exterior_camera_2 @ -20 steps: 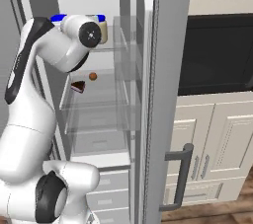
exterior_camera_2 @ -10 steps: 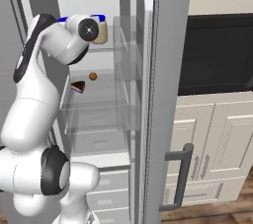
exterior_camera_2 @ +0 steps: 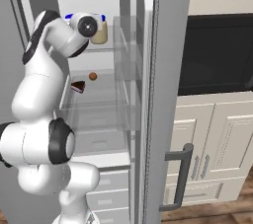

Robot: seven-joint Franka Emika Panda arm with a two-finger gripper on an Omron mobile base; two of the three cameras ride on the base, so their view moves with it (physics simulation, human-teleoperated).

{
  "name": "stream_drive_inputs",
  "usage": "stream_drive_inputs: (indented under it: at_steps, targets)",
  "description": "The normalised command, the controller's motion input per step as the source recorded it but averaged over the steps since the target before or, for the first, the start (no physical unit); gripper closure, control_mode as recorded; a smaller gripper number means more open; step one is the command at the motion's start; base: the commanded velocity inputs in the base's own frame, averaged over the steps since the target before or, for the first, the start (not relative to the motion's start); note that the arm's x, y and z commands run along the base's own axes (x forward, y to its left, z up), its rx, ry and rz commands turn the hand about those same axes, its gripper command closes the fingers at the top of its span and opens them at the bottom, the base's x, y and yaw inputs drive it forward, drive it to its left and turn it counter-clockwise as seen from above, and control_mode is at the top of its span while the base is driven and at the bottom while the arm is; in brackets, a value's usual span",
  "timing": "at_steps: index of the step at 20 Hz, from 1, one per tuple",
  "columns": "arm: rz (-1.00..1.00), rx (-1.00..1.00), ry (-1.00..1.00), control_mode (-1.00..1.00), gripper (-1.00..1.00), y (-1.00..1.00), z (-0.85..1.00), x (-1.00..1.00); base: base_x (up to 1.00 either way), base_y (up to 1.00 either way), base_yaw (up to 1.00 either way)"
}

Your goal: Place the mayonnaise and mayonnaise from the counter to the top shelf of the fridge. If the existing items in the fridge are on the top shelf, move them to other shelves.

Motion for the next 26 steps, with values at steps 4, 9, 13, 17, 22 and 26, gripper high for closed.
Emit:
stream_drive_inputs:
  at_steps: [4,9,13,17,22,26]
  targets:
    - [-0.03,0.00,0.02,-1.00,1.00,0.00,-0.40,0.47,0.00,0.00,0.00]
    - [-0.01,0.00,0.00,-1.00,1.00,0.00,-0.50,0.20,0.00,0.00,0.00]
    - [0.00,-0.01,0.00,-1.00,1.00,0.00,-0.38,0.00,0.00,0.00,0.00]
    - [0.00,0.00,0.00,-1.00,-1.00,0.00,0.00,0.00,0.00,0.00,0.00]
    - [0.00,0.01,-0.03,-1.00,-1.00,0.00,0.00,-0.09,0.00,0.00,0.00]
    - [0.00,0.06,-0.11,-1.00,-1.00,-0.07,0.05,-0.32,0.00,0.00,0.00]
